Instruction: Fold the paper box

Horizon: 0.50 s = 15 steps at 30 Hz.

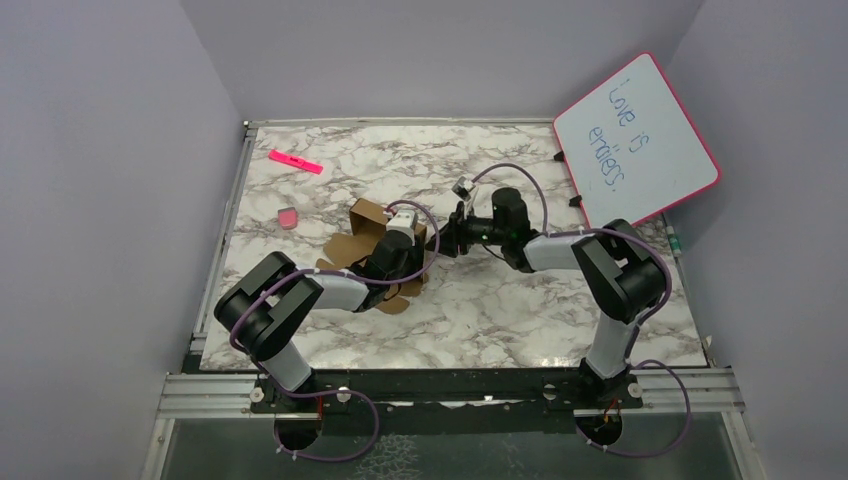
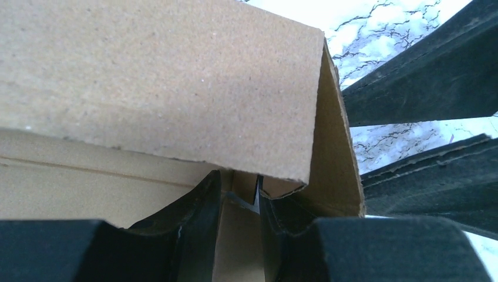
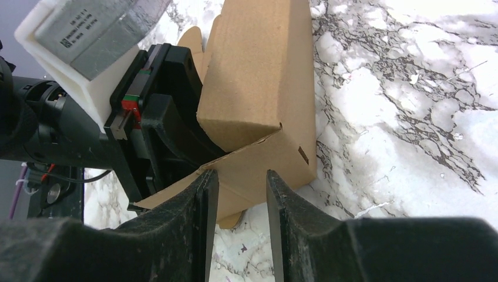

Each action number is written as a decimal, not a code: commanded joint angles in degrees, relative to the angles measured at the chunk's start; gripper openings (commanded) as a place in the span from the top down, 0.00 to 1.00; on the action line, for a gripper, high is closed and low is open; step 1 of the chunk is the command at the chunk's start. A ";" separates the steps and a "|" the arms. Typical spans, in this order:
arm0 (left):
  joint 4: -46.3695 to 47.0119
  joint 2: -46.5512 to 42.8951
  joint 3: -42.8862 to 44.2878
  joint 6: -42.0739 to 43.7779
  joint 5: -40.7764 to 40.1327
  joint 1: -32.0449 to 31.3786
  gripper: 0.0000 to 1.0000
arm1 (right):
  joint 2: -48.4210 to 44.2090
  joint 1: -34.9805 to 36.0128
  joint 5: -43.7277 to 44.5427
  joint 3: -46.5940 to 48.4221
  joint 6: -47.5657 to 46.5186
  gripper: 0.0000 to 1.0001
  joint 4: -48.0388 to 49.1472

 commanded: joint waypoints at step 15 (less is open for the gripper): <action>-1.00 -4.79 -1.91 -1.20 3.61 0.21 0.64 | 5.32 2.06 2.49 -7.61 1.64 0.58 14.73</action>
